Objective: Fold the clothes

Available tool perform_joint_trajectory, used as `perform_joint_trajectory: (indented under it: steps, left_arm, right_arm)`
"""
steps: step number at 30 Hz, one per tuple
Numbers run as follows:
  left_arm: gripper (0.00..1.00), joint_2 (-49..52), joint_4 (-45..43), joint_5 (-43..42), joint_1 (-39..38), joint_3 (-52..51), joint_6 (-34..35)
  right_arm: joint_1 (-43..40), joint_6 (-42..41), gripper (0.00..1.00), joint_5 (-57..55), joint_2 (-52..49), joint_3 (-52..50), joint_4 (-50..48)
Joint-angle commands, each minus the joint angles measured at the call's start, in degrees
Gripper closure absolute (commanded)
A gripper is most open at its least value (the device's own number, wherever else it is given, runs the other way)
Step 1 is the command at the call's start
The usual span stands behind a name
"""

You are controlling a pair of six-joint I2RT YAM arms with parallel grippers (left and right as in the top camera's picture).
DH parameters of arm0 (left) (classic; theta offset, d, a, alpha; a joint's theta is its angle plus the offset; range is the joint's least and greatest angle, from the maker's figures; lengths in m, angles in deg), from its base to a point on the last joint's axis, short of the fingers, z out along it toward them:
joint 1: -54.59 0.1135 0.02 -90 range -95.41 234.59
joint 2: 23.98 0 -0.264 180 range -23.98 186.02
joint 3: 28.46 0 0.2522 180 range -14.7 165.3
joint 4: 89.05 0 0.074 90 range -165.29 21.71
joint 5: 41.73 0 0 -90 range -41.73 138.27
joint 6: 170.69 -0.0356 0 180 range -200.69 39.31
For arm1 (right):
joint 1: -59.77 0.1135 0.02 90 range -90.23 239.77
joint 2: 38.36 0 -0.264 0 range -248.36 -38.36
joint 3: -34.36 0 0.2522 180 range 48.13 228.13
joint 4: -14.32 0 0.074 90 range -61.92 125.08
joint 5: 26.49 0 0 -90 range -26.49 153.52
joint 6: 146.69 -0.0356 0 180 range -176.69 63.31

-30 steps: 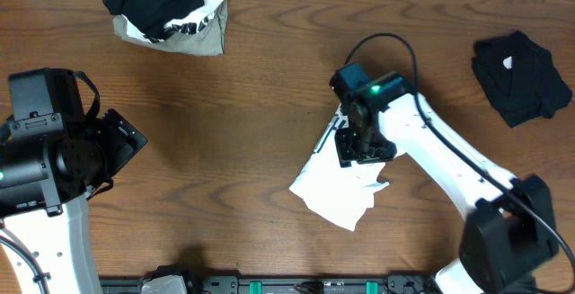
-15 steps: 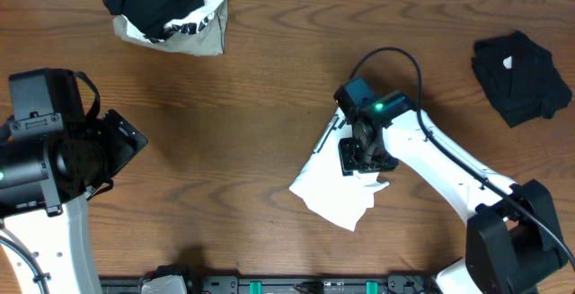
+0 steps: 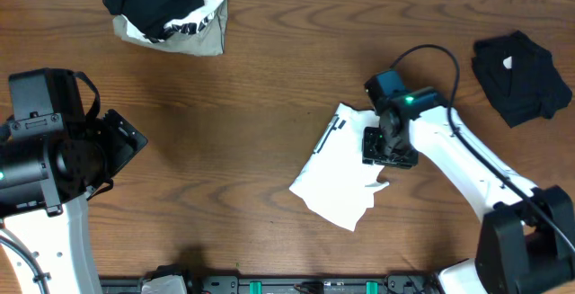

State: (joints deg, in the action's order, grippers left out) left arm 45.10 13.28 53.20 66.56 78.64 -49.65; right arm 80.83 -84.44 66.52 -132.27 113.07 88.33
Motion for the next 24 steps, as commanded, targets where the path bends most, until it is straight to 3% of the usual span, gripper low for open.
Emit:
perform_joint_trajectory:
  steps: [1, 7, 13, 24]
  left_arm:
    - [0.02, 0.17, 0.04, 0.94, 0.35, -0.24, -0.81]
    - [0.02, 0.17, 0.07, 0.94, 0.35, -0.24, -0.81]
    - [0.02, 0.17, 0.11, 0.94, 0.35, -0.24, -0.81]
    - [0.02, 0.17, 0.31, 0.94, 0.35, -0.28, -0.81]
  right_arm:
    - [-0.72, 5.77, 0.46, 0.96, 1.38, -0.24, 1.44]
    - [-1.01, 6.75, 0.46, 3.96, 1.38, -4.59, 0.48]
    - [-1.01, 9.44, 0.55, 4.76, 1.36, -9.09, -5.75]
    - [-0.74, 20.0, 0.48, 7.08, 1.31, -9.55, -14.64]
